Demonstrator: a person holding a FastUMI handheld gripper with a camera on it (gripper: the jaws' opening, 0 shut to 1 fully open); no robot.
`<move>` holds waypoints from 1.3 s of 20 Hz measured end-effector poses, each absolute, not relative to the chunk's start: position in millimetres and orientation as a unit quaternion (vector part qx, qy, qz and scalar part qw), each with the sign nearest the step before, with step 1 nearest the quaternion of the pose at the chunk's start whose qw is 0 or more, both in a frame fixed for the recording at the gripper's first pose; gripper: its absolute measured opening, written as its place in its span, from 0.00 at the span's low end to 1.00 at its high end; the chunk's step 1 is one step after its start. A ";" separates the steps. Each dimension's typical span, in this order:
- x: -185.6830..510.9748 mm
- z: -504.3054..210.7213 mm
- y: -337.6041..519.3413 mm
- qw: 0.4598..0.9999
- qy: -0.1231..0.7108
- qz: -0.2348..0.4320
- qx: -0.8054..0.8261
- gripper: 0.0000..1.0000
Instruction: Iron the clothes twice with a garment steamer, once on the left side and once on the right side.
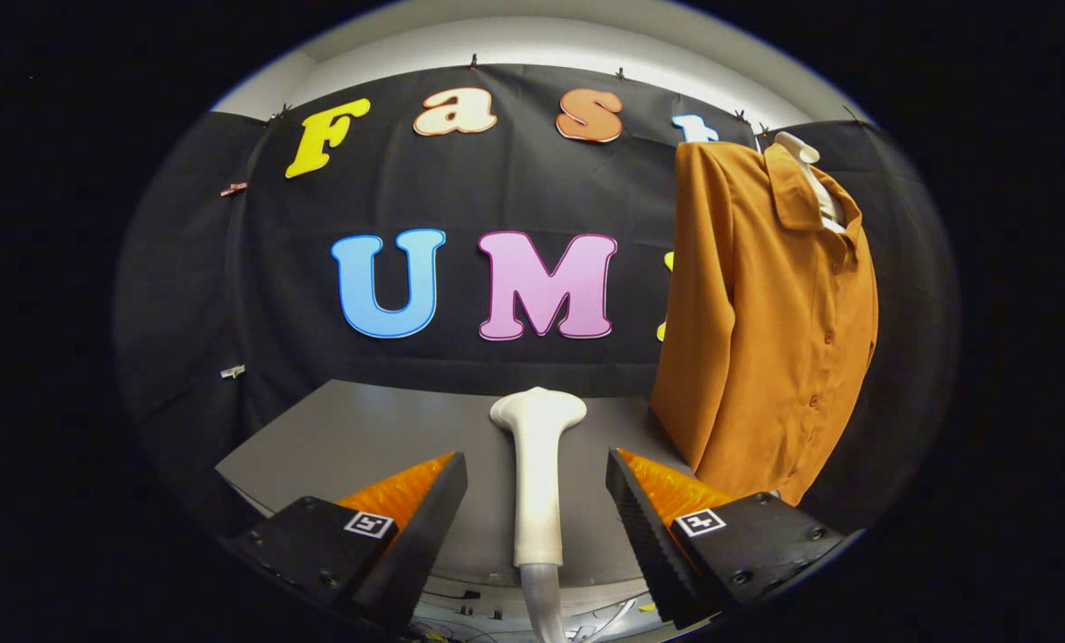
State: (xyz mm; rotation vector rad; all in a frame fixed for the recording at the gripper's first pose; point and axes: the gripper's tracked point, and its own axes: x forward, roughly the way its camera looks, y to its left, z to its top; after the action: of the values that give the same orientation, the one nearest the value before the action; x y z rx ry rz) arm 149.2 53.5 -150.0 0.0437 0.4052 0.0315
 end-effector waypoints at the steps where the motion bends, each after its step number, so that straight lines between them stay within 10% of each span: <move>1: 157.2 -156.9 53.6 0.977 0.212 0.017 0.022 0.98; 12: 197.5 -228.6 52.6 0.944 0.329 0.007 0.027 0.99; 14: 196.5 -235.8 52.7 0.938 0.346 0.007 0.028 0.91; 18: 194.6 -240.9 57.5 0.933 0.358 0.018 0.020 0.43; 26: 186.5 -206.6 61.6 0.948 0.317 0.032 0.025 0.37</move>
State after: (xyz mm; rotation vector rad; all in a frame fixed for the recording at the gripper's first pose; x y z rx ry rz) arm 186.5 61.6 -206.6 0.0506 0.6447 0.0661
